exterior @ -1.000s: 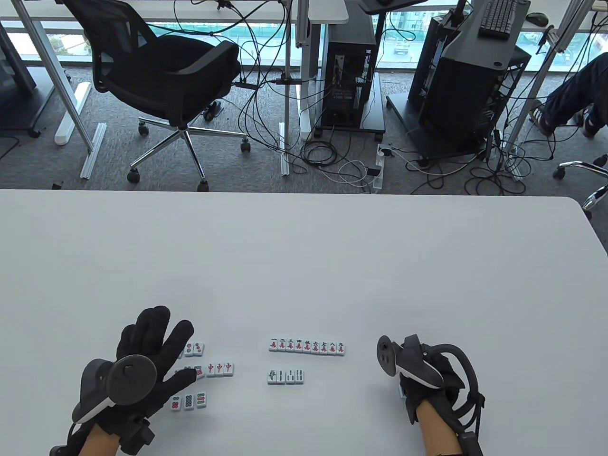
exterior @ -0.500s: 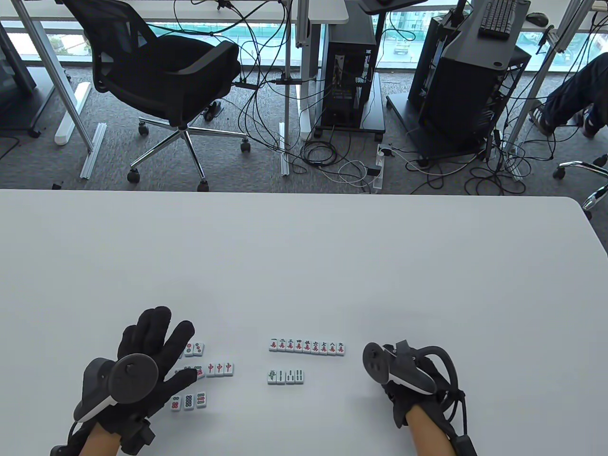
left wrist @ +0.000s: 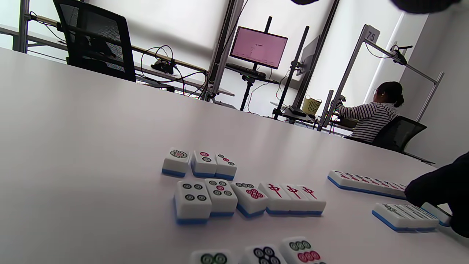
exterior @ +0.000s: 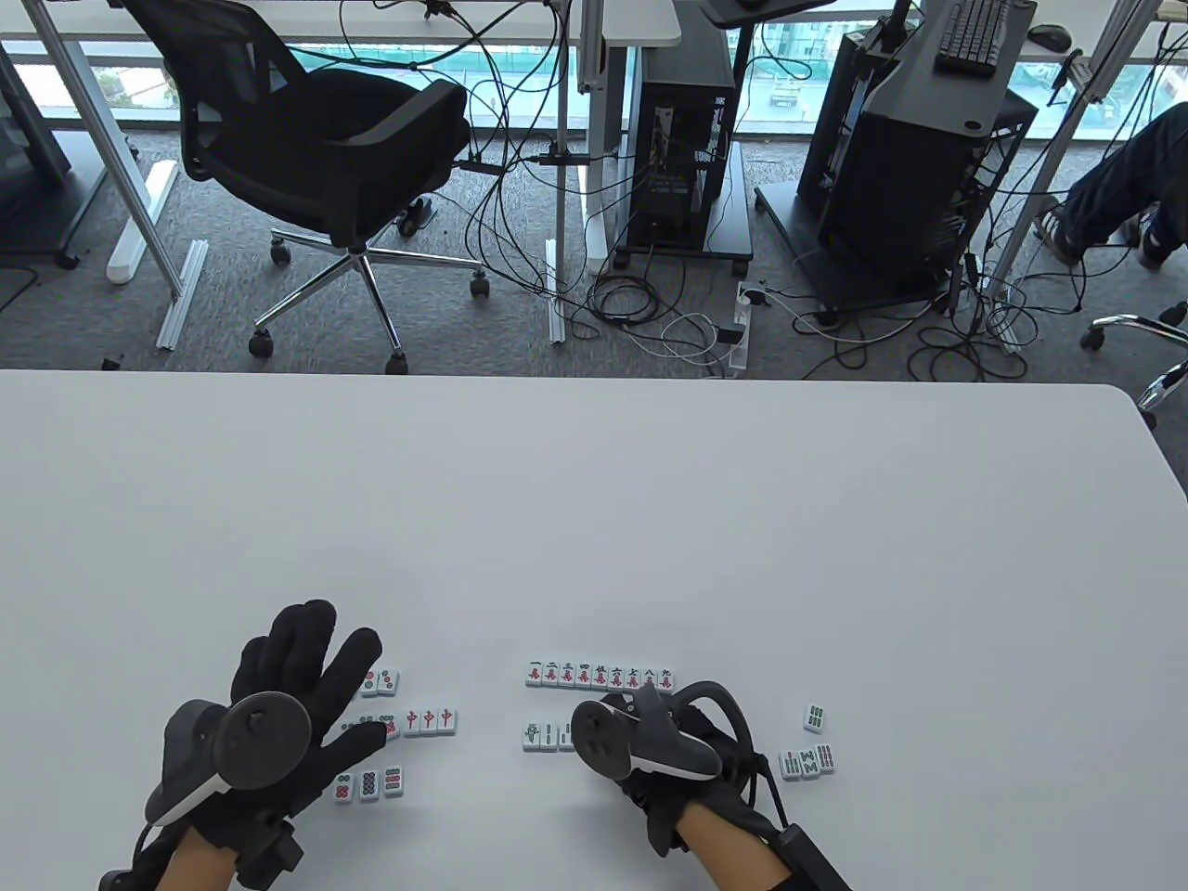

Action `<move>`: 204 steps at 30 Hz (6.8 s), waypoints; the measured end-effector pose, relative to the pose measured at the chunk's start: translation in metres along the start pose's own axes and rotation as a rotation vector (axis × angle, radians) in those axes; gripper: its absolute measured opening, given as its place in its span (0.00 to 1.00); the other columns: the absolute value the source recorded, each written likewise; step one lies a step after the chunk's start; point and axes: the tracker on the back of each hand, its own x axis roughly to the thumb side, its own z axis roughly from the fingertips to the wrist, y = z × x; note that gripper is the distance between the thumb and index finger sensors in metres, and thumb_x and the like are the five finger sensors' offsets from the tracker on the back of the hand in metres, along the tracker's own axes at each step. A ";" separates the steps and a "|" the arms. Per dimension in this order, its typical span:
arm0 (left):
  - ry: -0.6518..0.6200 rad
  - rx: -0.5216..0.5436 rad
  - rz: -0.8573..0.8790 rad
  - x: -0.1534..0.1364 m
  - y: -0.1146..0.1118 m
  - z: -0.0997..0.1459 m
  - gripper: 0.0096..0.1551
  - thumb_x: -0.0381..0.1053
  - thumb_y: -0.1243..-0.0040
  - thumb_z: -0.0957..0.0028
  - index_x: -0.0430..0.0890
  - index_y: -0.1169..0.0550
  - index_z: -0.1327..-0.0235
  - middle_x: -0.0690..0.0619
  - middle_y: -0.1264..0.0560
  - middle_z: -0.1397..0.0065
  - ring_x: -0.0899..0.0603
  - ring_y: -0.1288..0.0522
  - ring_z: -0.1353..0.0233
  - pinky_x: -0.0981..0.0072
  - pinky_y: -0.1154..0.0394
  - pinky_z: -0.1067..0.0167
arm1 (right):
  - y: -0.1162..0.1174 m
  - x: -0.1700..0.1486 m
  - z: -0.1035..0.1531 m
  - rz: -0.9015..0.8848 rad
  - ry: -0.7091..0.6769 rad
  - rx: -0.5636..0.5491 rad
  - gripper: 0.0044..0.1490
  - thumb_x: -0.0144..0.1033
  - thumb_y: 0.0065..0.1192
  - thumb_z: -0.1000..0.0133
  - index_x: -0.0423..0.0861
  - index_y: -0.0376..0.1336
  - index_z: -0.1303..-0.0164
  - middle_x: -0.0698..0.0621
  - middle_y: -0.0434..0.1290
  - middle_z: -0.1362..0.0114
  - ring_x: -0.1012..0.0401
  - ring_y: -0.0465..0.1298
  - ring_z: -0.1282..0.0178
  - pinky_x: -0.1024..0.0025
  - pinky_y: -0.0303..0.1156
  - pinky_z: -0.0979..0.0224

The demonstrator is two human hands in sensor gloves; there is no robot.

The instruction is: Mahjong suit sorting

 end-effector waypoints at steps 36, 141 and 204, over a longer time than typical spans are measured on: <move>0.047 0.020 0.042 -0.011 0.007 0.002 0.50 0.78 0.53 0.58 0.65 0.49 0.22 0.60 0.71 0.17 0.44 0.69 0.14 0.39 0.64 0.21 | 0.002 -0.165 0.084 0.024 0.445 0.065 0.37 0.43 0.69 0.50 0.42 0.65 0.31 0.49 0.81 0.57 0.63 0.77 0.75 0.70 0.77 0.70; 0.020 0.004 0.036 -0.009 0.002 0.001 0.50 0.78 0.53 0.58 0.65 0.49 0.22 0.61 0.71 0.17 0.44 0.68 0.13 0.39 0.63 0.21 | -0.003 -0.006 0.005 0.110 -0.001 0.042 0.37 0.44 0.71 0.51 0.35 0.68 0.38 0.51 0.81 0.64 0.66 0.75 0.80 0.72 0.76 0.76; 0.011 0.009 0.037 -0.007 0.001 0.001 0.50 0.78 0.53 0.58 0.65 0.49 0.22 0.61 0.71 0.17 0.44 0.69 0.13 0.39 0.64 0.21 | 0.004 -0.036 0.022 0.071 0.092 0.086 0.37 0.41 0.71 0.51 0.37 0.66 0.34 0.51 0.81 0.63 0.66 0.75 0.80 0.72 0.76 0.75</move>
